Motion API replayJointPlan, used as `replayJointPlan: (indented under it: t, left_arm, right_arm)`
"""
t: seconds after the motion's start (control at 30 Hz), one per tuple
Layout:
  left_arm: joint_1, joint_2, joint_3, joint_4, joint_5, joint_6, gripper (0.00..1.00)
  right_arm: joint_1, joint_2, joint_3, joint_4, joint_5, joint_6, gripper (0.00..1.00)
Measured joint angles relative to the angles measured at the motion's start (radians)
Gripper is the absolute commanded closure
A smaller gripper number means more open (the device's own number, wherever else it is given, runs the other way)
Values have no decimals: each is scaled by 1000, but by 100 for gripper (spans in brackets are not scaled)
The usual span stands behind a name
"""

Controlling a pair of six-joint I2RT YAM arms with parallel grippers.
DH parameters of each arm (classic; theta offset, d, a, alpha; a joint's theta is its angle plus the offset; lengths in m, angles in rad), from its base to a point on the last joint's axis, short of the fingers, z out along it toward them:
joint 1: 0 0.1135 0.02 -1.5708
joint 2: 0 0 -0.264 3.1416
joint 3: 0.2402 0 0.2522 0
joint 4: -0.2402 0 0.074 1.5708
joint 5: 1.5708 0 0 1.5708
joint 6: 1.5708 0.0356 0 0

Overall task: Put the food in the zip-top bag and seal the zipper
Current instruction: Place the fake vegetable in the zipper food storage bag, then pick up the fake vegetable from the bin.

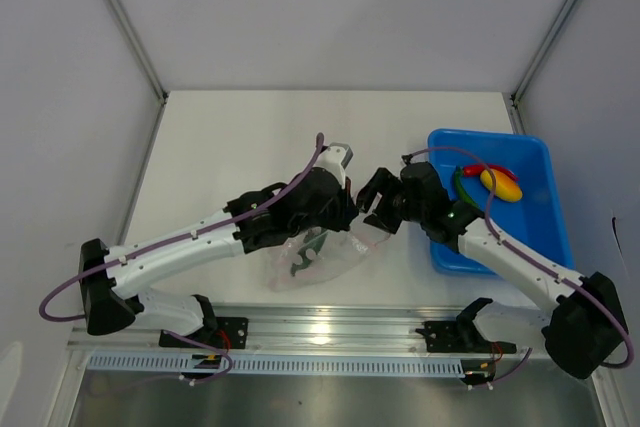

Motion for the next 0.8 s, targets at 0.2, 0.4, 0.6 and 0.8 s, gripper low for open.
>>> replayJointPlan:
  t: [0.2, 0.4, 0.6, 0.8]
  left_arm:
    - [5, 0, 0, -13, 0, -8, 99]
    - [22, -2, -10, -14, -2, -9, 100]
    - [42, -3, -23, -29, -3, -9, 99]
    - [44, -14, -45, -35, 4, -9, 99]
  right_arm:
    - [-5, -88, 47, -113, 8, -47, 24]
    - [-50, -182, 158, -285, 45, -130, 25]
    - [-253, -242, 288, -401, 28, -244, 24]
    - [-543, -227, 345, -485, 5, -388, 23]
